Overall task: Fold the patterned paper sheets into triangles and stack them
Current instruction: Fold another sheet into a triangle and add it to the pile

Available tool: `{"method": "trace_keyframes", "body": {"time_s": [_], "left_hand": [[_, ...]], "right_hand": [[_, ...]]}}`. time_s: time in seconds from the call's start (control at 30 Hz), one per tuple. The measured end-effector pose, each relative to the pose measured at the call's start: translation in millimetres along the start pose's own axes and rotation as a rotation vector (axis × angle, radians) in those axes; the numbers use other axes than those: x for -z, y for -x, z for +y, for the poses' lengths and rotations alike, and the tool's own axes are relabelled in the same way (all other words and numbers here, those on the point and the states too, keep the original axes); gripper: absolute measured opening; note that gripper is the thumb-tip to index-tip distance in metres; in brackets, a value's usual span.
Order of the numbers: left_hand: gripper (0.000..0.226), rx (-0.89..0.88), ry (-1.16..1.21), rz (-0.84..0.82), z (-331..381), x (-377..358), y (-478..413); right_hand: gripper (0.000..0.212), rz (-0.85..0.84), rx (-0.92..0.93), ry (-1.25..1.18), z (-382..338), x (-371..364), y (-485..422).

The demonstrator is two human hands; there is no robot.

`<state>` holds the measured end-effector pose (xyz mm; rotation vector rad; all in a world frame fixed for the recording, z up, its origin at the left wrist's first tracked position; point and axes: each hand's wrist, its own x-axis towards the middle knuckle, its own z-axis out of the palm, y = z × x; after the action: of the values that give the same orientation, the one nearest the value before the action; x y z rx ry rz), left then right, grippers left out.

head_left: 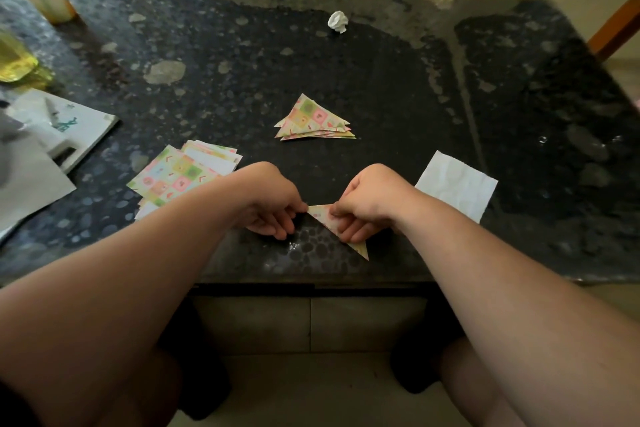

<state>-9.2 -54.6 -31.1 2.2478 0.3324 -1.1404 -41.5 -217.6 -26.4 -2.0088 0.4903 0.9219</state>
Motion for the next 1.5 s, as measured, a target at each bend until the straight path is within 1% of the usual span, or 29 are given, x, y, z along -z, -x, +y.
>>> {"method": "trace_keyframes", "body": {"time_s": [0.23,0.3,0.37,0.43,0.47,0.5,0.6,0.63,0.67,0.7,0.77,0.83,0.87,0.9,0.93,1.0,1.07,1.23,1.3,1.43,1.47,1.5], "left_hand": [[0.025,0.032,0.007,-0.008,-8,9,1],[0.025,0.032,0.012,0.007,-12,12,0],[0.026,0.018,0.043,0.051,-16,16,-1],[0.026,-0.024,0.095,0.115,-20,19,-2],[0.027,-0.056,0.119,0.146,-22,18,-2],[0.027,-0.09,0.142,0.17,-22,17,-1],[0.025,-0.182,0.164,0.205,-19,8,4],[0.023,-0.206,0.152,0.21,-18,6,6],[0.022,-0.227,0.141,0.215,-17,5,8],[0.021,-0.244,0.136,0.222,-16,4,10],[0.02,-0.268,0.139,0.236,-15,4,15],[0.02,-0.284,0.152,0.256,-16,6,21],[0.019,-0.288,0.164,0.268,-16,7,25],[0.019,-0.29,0.183,0.279,-17,8,29],[0.019,-0.286,0.204,0.291,-18,9,33],[0.022,-0.269,0.242,0.302,-17,9,44],[0.034,-0.265,0.317,0.276,-13,8,56],[0.051,-0.395,0.578,0.197,-9,0,82],[0.053,-0.444,0.624,0.167,-12,-7,88],[0.032,-0.539,0.883,0.068,-12,-15,93],[0.027,-0.578,0.891,0.059,-8,-11,92],[0.023,-0.627,0.848,0.057,-5,-7,92]], "right_hand": [[0.012,0.016,-0.015,-0.009,0,4,2],[0.007,0.04,0.005,0.04,2,9,4],[0.004,0.148,0.067,0.192,5,19,4],[0.007,0.301,0.159,0.33,5,32,5],[0.009,0.338,0.206,0.37,4,37,8],[0.02,0.328,0.244,0.411,5,41,10],[0.073,0.128,0.309,0.617,8,38,15],[0.083,0.099,0.326,0.694,10,35,14],[0.084,0.102,0.353,0.758,12,30,14],[0.077,0.124,0.387,0.804,13,24,13],[0.047,0.189,0.487,0.846,16,13,10],[0.019,0.24,0.556,0.825,15,6,11],[0.012,0.256,0.562,0.806,13,4,13],[0.011,0.274,0.561,0.774,11,3,16],[0.011,0.304,0.554,0.711,8,3,21],[0.014,0.391,0.535,0.507,3,3,35],[0.02,0.48,0.52,0.333,-1,1,52],[0.018,0.638,0.448,0.072,-11,-4,84],[0.019,0.666,0.448,0.053,-9,-8,91],[0.021,0.734,0.485,0.156,-4,-18,86],[0.022,0.732,0.485,0.145,-6,-17,82],[0.023,0.724,0.486,0.131,-8,-15,76]]}}
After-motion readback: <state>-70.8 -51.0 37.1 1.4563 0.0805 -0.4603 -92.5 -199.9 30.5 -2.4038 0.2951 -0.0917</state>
